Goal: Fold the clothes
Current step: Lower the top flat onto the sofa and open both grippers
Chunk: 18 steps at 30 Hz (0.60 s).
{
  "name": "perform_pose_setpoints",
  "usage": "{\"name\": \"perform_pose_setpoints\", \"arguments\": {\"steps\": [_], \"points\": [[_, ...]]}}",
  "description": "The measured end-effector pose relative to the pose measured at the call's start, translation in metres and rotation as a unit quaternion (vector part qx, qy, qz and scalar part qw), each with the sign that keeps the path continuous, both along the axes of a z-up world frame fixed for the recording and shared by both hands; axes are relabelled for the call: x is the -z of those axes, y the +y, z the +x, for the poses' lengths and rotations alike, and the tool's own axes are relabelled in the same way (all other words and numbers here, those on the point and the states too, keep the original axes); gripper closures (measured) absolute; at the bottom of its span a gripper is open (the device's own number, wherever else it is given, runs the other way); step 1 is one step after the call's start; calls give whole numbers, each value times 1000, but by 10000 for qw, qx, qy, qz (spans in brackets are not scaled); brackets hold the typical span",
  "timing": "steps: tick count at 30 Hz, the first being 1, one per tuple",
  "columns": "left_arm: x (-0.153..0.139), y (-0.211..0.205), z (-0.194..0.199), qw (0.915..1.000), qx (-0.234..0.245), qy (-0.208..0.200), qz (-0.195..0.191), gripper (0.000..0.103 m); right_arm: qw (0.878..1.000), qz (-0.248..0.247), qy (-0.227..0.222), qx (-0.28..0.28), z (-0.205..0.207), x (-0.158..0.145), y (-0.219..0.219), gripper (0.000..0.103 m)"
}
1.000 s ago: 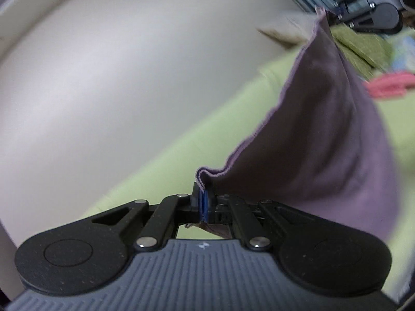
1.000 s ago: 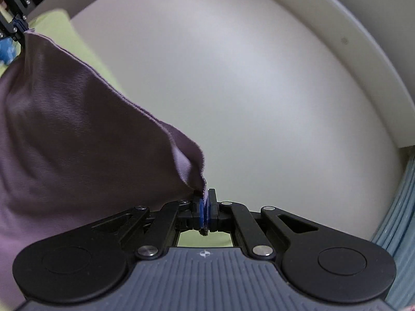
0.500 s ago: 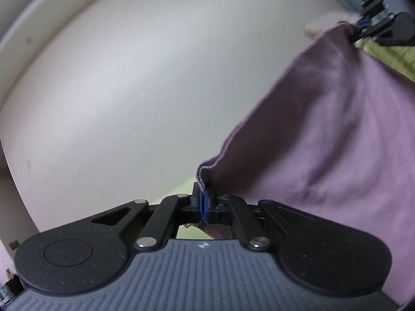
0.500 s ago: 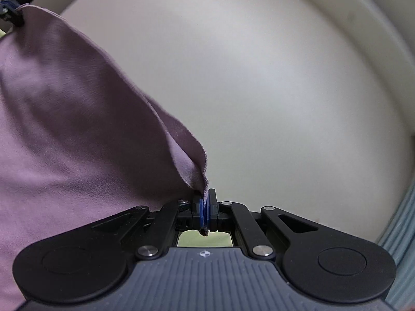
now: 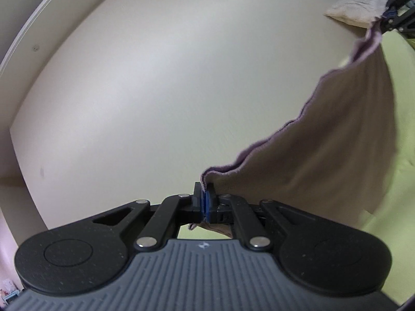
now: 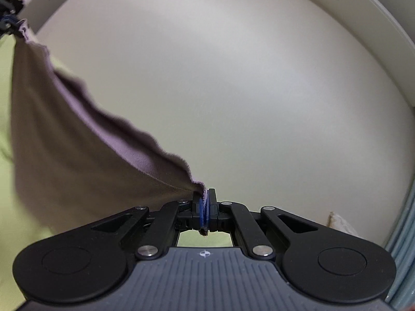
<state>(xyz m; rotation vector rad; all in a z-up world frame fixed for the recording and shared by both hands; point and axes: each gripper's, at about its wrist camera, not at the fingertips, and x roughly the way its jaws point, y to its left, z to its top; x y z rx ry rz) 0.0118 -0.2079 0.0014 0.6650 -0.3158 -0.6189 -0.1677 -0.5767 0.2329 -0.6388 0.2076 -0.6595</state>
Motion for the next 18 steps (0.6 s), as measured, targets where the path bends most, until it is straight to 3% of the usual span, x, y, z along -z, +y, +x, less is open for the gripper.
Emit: {"name": "perform_pose_setpoints", "arguments": {"steps": [2,5,9,11,14,17,18], "points": [[56,17,-21,9993,92,86,356,101,9996,64,244,-142,-14,38,6,103],[161,22,0,9921,263,439,1143,100,9956,324,837,-252,-33,119,19,103],[288,34,-16,9678,283,1215,2188,100,9758,1103,1879,-200,-48,245,33,103],[338,38,-24,9549,180,1451,2584,100,9621,1335,2376,-109,-55,294,41,103],[380,47,-31,9419,47,1758,2862,101,9422,1432,3028,5,-71,344,55,103],[398,57,-29,9349,-20,1968,2953,101,9408,893,3270,72,-72,353,65,102],[401,36,-29,9339,-35,1906,3025,100,9391,933,3307,98,-69,352,61,102]]}}
